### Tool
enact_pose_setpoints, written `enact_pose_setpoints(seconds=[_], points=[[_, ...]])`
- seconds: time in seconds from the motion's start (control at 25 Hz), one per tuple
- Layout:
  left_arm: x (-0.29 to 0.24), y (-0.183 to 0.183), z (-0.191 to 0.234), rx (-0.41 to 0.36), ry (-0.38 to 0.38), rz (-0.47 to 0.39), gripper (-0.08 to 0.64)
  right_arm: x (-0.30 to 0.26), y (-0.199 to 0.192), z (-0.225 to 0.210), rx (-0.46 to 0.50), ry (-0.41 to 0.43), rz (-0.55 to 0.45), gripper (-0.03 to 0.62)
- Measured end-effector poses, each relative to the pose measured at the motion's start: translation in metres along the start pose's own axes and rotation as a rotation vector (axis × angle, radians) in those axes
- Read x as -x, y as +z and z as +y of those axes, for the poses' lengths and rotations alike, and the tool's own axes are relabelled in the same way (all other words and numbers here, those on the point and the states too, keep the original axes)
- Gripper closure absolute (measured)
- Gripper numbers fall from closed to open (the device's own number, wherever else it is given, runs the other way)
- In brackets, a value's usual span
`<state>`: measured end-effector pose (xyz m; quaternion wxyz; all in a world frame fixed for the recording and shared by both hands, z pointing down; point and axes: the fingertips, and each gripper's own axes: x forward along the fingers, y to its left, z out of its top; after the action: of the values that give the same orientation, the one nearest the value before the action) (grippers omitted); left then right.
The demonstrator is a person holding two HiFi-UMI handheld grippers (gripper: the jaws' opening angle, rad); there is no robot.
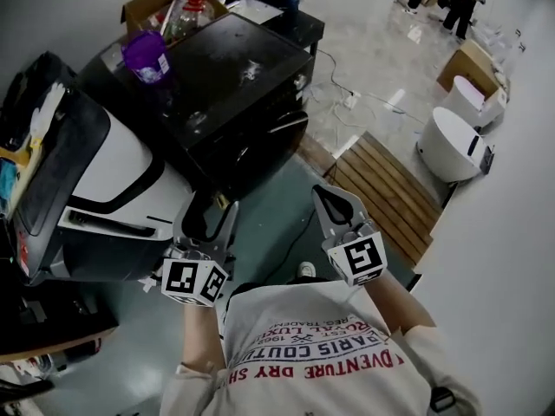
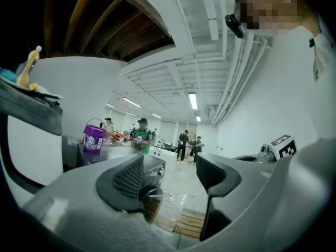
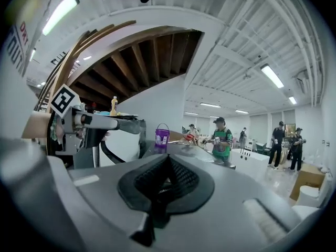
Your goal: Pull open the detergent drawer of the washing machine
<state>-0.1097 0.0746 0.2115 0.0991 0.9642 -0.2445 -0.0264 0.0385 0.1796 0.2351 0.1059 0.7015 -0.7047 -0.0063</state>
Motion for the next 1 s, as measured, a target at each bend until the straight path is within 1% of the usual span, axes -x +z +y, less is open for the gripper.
enact_pose_setpoints(seconds=[0.08, 0.16, 0.36, 0.48, 0.56, 0.64, 0.72, 0.76, 0.8, 0.88, 0.96, 1.0], points=[[-0.012, -0.004, -0.006, 0.056, 0.047, -0.002, 0.247, -0.006, -0.003, -0.02, 0.012, 0.035, -0.002, 0.592], [-0.019, -0.012, -0.007, 0.1, 0.077, -0.004, 0.246, -0.015, -0.003, -0.033, 0.011, 0.062, -0.008, 0.592], [-0.034, -0.036, 0.004, 0.144, 0.149, 0.016, 0.247, -0.041, -0.016, -0.056, -0.035, 0.106, -0.002, 0.592], [-0.045, -0.051, 0.021, 0.199, 0.178, 0.001, 0.247, -0.064, -0.026, -0.06, -0.035, 0.145, 0.007, 0.592], [-0.056, -0.063, 0.034, 0.261, 0.19, -0.025, 0.247, -0.083, -0.034, -0.063, -0.022, 0.172, 0.009, 0.592], [-0.069, -0.074, 0.049, 0.345, 0.203, -0.059, 0.247, -0.105, -0.045, -0.068, -0.002, 0.198, 0.02, 0.592], [-0.084, -0.085, 0.068, 0.421, 0.213, -0.089, 0.247, -0.13, -0.054, -0.069, -0.015, 0.219, 0.028, 0.592], [-0.092, -0.092, 0.077, 0.447, 0.223, -0.098, 0.247, -0.144, -0.058, -0.069, -0.026, 0.233, 0.03, 0.592], [-0.1, -0.098, 0.087, 0.461, 0.238, -0.104, 0.247, -0.159, -0.061, -0.069, -0.033, 0.252, 0.033, 0.592], [-0.113, -0.112, 0.106, 0.457, 0.276, -0.103, 0.247, -0.187, -0.067, -0.067, -0.032, 0.302, 0.047, 0.592], [-0.124, -0.127, 0.121, 0.456, 0.313, -0.087, 0.246, -0.212, -0.074, -0.062, -0.013, 0.355, 0.068, 0.592], [-0.13, -0.136, 0.128, 0.472, 0.329, -0.078, 0.247, -0.224, -0.077, -0.061, -0.005, 0.377, 0.079, 0.592]])
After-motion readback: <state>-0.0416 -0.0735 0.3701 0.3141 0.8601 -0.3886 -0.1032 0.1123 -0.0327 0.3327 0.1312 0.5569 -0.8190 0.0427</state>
